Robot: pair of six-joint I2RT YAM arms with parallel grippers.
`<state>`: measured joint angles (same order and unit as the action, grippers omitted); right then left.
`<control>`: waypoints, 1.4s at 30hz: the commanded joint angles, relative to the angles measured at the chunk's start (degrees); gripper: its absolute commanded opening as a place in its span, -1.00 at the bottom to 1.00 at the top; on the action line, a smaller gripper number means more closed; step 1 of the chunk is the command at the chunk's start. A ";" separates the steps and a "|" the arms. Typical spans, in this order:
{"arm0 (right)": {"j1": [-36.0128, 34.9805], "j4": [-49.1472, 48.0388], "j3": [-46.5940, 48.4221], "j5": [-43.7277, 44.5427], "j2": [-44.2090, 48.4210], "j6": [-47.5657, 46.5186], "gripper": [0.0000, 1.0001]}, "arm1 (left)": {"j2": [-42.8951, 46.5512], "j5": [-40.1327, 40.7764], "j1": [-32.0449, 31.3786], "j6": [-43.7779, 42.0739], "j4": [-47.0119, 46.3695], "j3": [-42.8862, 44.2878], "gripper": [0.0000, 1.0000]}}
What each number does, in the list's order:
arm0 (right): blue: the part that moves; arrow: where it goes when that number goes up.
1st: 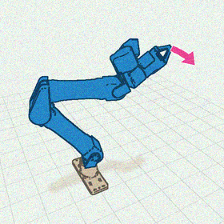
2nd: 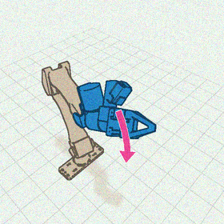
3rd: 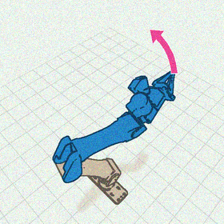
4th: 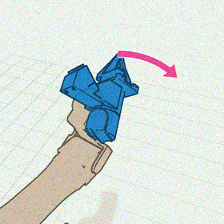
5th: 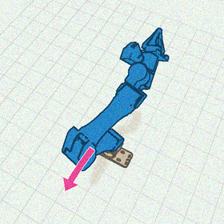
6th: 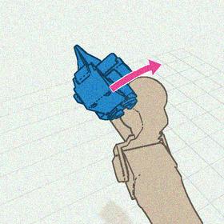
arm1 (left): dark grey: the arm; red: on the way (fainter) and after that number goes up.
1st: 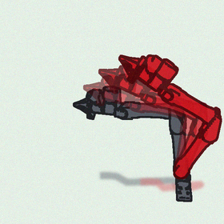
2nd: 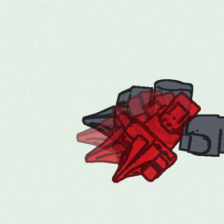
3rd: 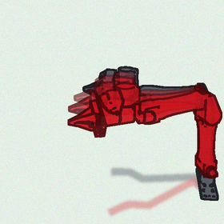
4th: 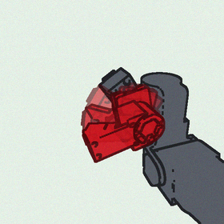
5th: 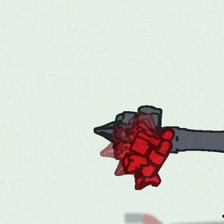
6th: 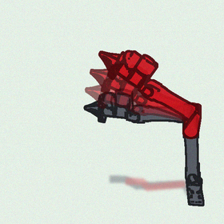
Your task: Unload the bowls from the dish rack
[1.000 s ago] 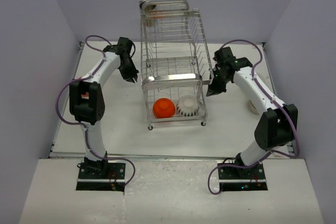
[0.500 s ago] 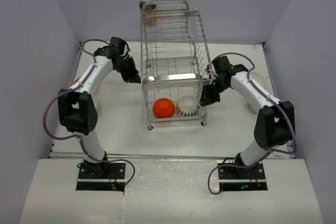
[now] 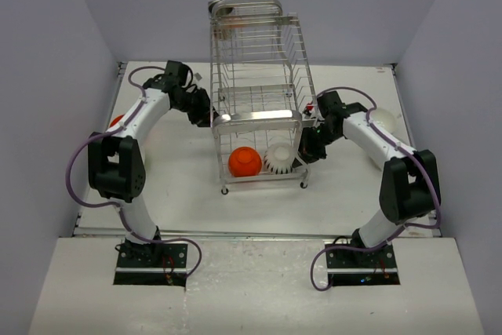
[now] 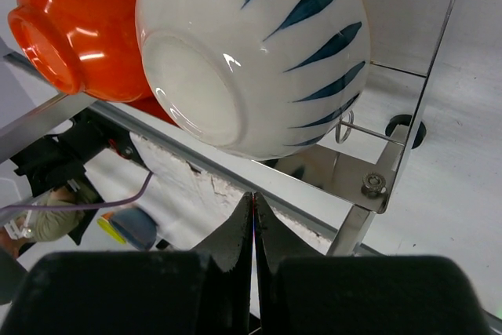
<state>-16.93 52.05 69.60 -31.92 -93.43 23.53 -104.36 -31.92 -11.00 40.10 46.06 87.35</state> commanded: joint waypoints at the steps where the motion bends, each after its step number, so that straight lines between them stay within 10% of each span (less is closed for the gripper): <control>1: -0.82 -0.64 -0.61 -2.18 -0.35 -0.59 -1.00 | -0.41 -6.21 -0.07 2.09 -5.80 0.80 -0.39; 16: -2.85 -4.85 -1.40 -3.14 -4.74 1.61 -1.00 | -6.38 -15.80 -5.87 6.84 -14.59 1.86 0.34; 42: -2.93 -8.98 3.69 -4.20 -10.98 5.82 -1.00 | -13.68 -16.25 -8.95 7.63 -17.75 3.88 0.56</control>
<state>-19.51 44.93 70.50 -34.28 -103.68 28.32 -118.13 -46.72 -19.40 47.48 30.83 89.91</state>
